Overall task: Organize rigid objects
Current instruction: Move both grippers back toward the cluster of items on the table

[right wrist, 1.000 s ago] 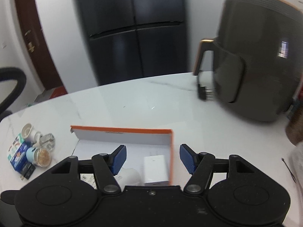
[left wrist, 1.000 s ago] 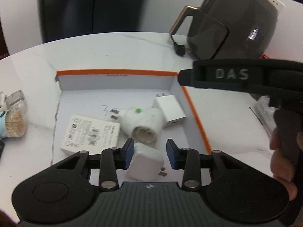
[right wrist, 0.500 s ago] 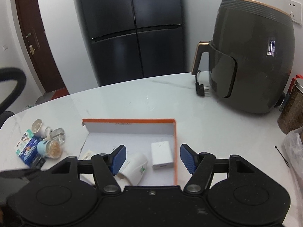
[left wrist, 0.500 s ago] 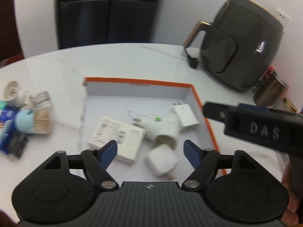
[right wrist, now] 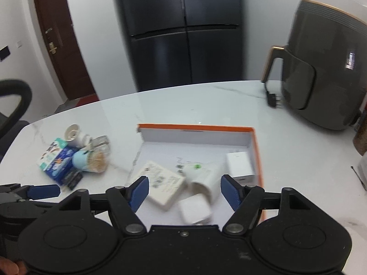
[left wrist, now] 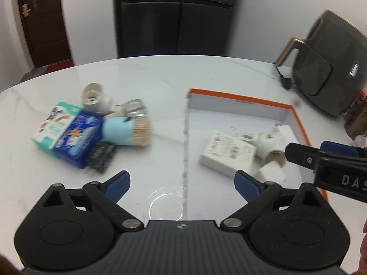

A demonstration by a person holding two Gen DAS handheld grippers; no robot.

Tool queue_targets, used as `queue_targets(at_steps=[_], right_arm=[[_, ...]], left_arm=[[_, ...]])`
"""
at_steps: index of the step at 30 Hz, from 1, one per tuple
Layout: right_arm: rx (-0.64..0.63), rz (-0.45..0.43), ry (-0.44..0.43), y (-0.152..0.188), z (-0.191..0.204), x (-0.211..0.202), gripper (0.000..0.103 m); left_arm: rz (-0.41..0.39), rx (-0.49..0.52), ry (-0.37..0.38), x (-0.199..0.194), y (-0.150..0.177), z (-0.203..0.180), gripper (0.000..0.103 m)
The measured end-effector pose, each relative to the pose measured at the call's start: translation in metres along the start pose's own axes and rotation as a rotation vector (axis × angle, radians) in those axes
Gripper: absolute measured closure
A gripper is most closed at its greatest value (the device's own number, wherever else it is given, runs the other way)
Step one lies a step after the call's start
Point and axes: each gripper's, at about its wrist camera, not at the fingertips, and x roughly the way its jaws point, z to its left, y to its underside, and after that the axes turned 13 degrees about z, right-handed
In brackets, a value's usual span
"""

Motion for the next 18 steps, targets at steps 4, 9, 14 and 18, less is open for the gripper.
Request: queue_targets(at_steps=[4,9,14,18], right_arm=[[-0.032,0.001,-0.015,0.0,0.023,0.001,0.02],[-0.063,0.007,-0.035,0.001,0.051,0.004,0.02],[-0.084,0.011,-0.052,0.002,0.073,0.005,0.02],[-0.097,0.01,-0.06,0.002,0.087,0.005,0.02]], left_arm=[[-0.012,-0.04,-0.017,-0.007,0.004,0.026,0.001],[-0.017,-0.079,-0.038,-0.013,0.007,0.051,0.001],[-0.027,-0.103,-0.047,-0.022,0.011,0.071,0.001],[-0.042,-0.108,-0.054,-0.029,0.012,0.085,0.001]])
